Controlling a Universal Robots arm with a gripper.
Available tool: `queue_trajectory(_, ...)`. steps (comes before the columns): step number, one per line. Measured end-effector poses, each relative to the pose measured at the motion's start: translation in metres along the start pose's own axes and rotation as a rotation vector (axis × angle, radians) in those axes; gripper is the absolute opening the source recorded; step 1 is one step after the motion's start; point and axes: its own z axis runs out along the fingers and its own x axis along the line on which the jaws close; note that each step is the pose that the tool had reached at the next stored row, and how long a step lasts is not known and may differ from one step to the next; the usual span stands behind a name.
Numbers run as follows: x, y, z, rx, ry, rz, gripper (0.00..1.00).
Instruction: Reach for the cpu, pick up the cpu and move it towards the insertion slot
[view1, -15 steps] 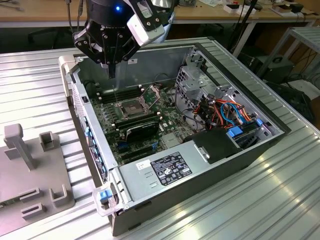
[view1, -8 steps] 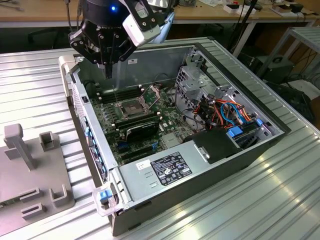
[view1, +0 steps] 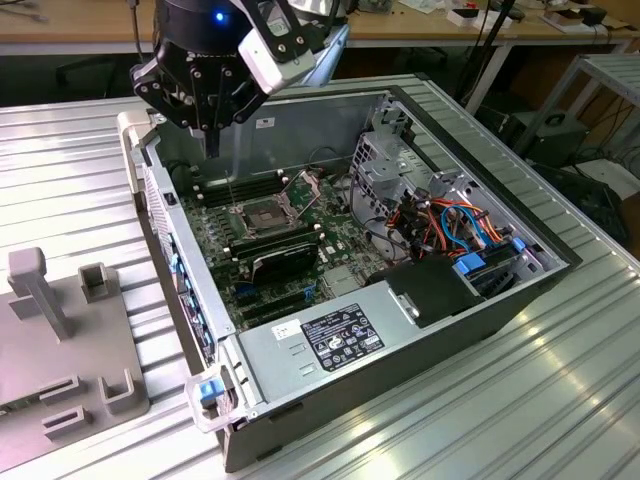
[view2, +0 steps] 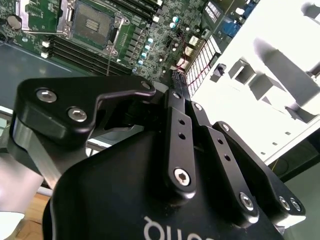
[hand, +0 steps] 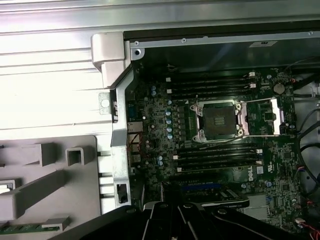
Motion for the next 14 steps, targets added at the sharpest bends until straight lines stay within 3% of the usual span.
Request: queue_trajectory(14,0.0097,-0.0007,-0.0002,0.0000,0.0002,0.000,0.11)
